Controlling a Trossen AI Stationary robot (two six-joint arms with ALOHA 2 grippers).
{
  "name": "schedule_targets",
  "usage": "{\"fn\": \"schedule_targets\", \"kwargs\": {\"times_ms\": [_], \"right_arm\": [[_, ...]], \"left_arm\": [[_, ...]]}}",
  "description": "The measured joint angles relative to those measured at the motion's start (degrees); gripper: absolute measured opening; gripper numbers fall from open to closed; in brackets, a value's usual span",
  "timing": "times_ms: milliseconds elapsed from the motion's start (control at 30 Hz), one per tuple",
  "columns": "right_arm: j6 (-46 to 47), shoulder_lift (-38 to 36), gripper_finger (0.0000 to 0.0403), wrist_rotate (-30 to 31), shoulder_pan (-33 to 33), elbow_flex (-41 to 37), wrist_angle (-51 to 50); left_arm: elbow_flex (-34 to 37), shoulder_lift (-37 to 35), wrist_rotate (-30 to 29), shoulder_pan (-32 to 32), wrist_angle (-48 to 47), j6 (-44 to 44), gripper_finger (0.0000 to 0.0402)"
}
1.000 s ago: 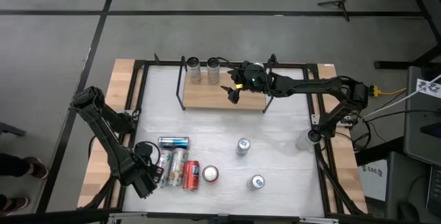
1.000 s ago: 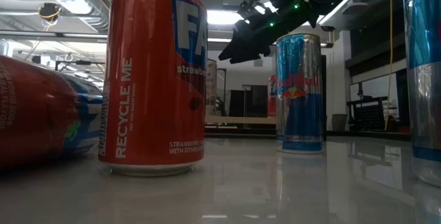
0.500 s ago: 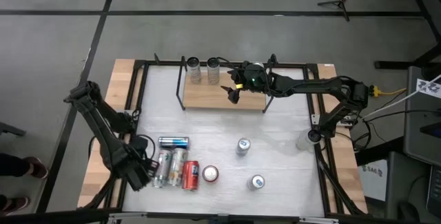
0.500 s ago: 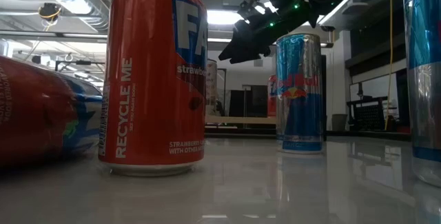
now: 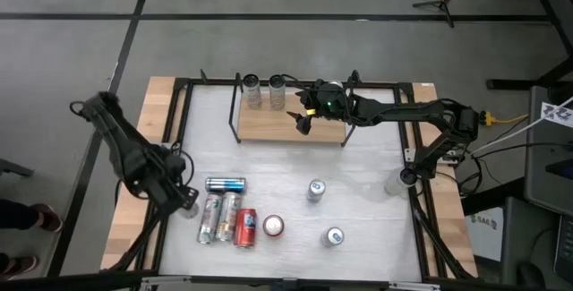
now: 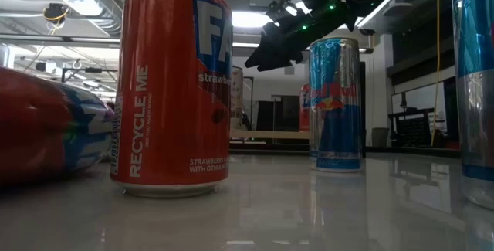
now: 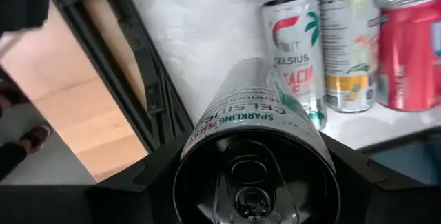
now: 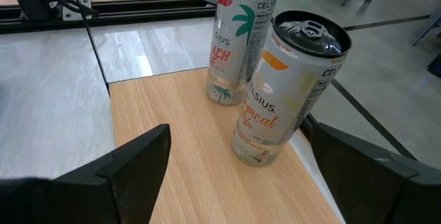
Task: Place canned beverage on shelf
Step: Put the left white pink soda can on the shelf aligned with the other white pink soda can
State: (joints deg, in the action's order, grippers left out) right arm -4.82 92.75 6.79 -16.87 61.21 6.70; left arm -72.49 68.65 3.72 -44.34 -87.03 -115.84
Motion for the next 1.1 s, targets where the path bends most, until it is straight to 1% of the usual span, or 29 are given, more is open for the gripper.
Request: {"fn": "schedule_targets", "kwargs": {"times_ms": [67,167,300,700,933,1100], "right_arm": [[0.0,0.0,0.0346,0.0,0.0,0.0,0.0],[0.0,0.0,0.0346,0.0,0.0,0.0,0.0],[0.0,0.0,0.0346,0.0,0.0,0.0,-0.1],[0.0,0.0,0.0346,0.0,0.0,0.0,-0.5],[0.0,0.0,0.0346,0.0,0.0,0.0,-0.5],[0.0,0.0,0.0346,0.0,0.0,0.0,-0.5]], "left_arm": [[0.0,-1.2,-0.5,1.7,0.2,3.4,0.0241],[0.0,-2.5,-2.9,4.7,0.2,8.9,0.0241],[0.0,-3.1,-5.2,9.3,0.4,17.1,0.0244],[0.0,-3.1,-4.2,24.8,3.0,42.4,0.0246],[0.0,-2.9,-4.2,33.3,7.8,56.2,0.0246],[0.0,-1.2,-4.2,39.0,11.8,67.1,0.0246]]}}
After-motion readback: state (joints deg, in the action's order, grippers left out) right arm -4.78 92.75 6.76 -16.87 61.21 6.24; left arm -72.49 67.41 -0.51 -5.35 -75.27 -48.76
